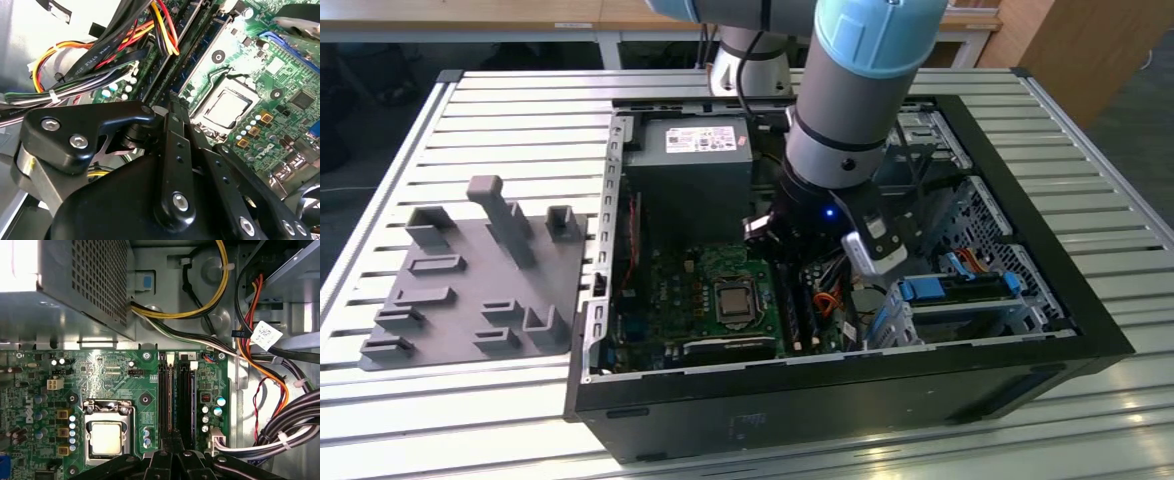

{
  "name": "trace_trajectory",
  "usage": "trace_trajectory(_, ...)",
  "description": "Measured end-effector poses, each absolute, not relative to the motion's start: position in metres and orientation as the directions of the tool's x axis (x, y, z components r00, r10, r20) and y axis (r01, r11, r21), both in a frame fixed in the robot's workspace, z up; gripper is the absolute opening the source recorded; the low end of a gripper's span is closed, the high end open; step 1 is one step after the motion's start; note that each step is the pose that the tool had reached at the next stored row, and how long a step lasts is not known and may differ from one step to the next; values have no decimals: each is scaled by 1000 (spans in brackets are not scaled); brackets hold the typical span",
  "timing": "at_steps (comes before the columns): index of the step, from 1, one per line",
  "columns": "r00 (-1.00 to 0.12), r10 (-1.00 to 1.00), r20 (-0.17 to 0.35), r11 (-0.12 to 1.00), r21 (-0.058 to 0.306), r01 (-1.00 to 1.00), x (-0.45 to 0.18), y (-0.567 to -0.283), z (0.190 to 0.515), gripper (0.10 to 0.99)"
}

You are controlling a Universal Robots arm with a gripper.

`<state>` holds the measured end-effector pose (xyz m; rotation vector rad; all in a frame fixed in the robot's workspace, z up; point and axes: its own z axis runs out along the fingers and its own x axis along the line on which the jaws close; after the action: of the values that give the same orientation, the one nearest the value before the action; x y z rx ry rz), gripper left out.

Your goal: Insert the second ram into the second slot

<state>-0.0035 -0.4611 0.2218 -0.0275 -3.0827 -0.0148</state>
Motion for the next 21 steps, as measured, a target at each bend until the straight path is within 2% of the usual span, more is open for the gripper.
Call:
trace_trajectory(10, -998, 18, 60, 1000, 5, 18, -3, -461, 214, 106)
trace_trajectory(21, -998, 17, 59, 1000, 9, 18, -4, -461, 242, 106)
